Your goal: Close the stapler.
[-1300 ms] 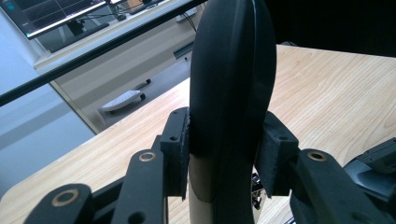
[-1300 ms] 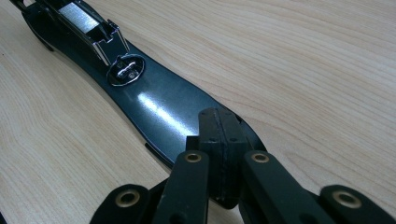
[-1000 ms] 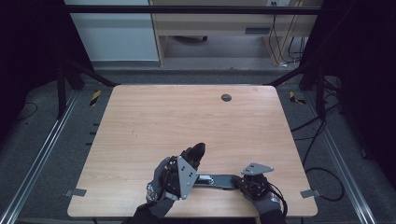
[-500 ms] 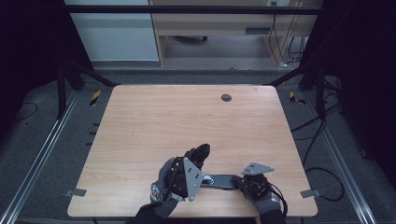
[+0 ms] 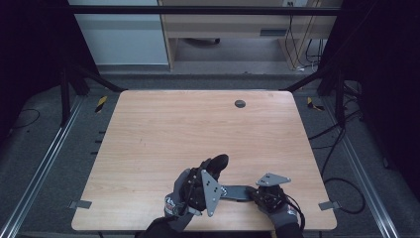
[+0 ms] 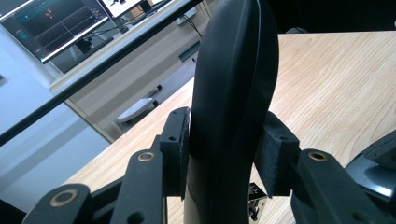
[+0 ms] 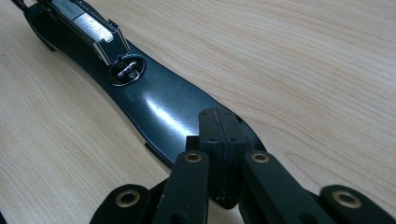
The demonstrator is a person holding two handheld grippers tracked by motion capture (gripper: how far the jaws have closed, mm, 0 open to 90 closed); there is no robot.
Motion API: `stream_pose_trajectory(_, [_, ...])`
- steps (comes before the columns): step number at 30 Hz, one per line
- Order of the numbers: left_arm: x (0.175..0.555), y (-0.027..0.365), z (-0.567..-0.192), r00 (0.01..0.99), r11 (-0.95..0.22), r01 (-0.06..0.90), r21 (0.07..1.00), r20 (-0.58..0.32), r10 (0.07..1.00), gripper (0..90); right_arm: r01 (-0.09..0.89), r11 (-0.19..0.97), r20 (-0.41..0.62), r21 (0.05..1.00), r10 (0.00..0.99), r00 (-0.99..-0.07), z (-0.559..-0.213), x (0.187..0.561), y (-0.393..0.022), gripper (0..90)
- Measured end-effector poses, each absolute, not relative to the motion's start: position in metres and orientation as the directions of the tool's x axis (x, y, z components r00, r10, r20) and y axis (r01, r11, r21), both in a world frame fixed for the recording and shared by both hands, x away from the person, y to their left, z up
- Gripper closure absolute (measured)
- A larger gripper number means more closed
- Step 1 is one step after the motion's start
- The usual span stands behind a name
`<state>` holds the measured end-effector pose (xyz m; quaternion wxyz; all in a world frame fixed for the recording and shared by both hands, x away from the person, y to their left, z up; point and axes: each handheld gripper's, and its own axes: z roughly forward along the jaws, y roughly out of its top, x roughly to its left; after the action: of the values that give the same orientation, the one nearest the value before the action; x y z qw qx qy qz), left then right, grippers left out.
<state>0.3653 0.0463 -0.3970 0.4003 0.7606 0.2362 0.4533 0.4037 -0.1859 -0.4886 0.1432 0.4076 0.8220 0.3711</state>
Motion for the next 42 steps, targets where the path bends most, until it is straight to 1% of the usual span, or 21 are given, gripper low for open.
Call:
stream_pose_trajectory(14, [0.364,0.037,-0.403,0.464,-0.591,-0.019,0.807,0.531,0.709,58.7,0.565,0.389,0.070,0.728,0.777,-0.626,-0.489,0.403,-0.186,90.0])
stream_pose_trajectory(24, [0.362,0.026,-0.410,0.440,-0.634,-0.038,0.772,0.583,0.683,59.1,0.566,0.394,0.067,0.724,0.776,-0.627,-0.488,0.404,-0.186,90.0])
stream_pose_trajectory(42, [0.360,0.013,-0.421,0.422,-0.675,-0.063,0.735,0.633,0.649,58.8,0.555,0.388,0.066,0.736,0.774,-0.630,-0.490,0.404,-0.186,90.0])
